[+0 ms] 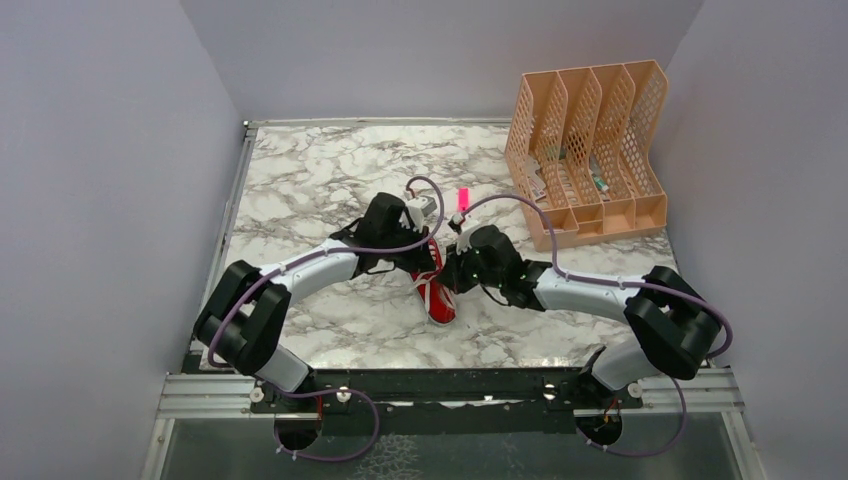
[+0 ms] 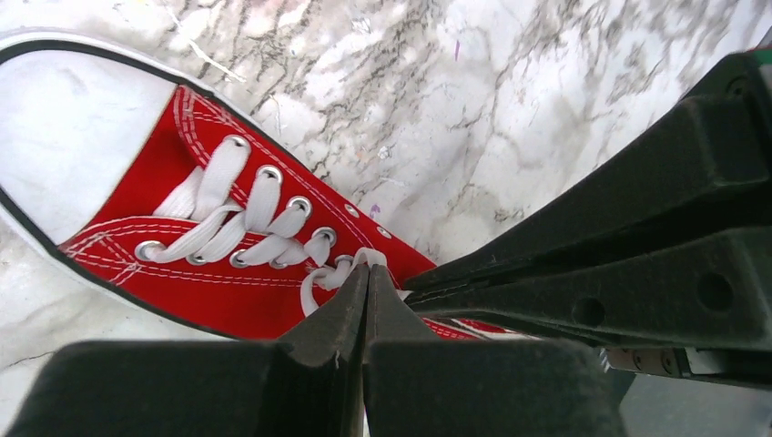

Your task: Tie the shoes

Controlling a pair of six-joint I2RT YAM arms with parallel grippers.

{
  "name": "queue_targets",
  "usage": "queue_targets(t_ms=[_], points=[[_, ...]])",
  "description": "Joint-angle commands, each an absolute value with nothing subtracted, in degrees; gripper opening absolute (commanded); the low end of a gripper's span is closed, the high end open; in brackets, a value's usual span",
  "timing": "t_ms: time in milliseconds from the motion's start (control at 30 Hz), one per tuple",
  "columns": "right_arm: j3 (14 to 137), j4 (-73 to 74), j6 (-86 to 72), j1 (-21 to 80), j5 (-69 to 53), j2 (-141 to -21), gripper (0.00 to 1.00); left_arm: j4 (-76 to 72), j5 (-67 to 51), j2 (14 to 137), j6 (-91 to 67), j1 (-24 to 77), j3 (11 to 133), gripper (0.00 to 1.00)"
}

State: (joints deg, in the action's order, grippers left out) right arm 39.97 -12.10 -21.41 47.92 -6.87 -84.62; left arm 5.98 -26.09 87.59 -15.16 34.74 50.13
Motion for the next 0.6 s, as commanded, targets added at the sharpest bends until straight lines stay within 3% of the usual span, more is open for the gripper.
queue_targets(t_ms=[0, 567], points=[[38.5, -14.9, -23.5, 47.4, -4.2, -83.6, 0.01, -3.7, -30.6, 85.2, -22.9, 32.7, 47.0, 0.0], [38.7, -24.4, -32.7, 46.1, -5.5, -89.8, 0.01, -1.3, -34.0, 84.7, -24.1, 30.9, 47.0, 0.0]])
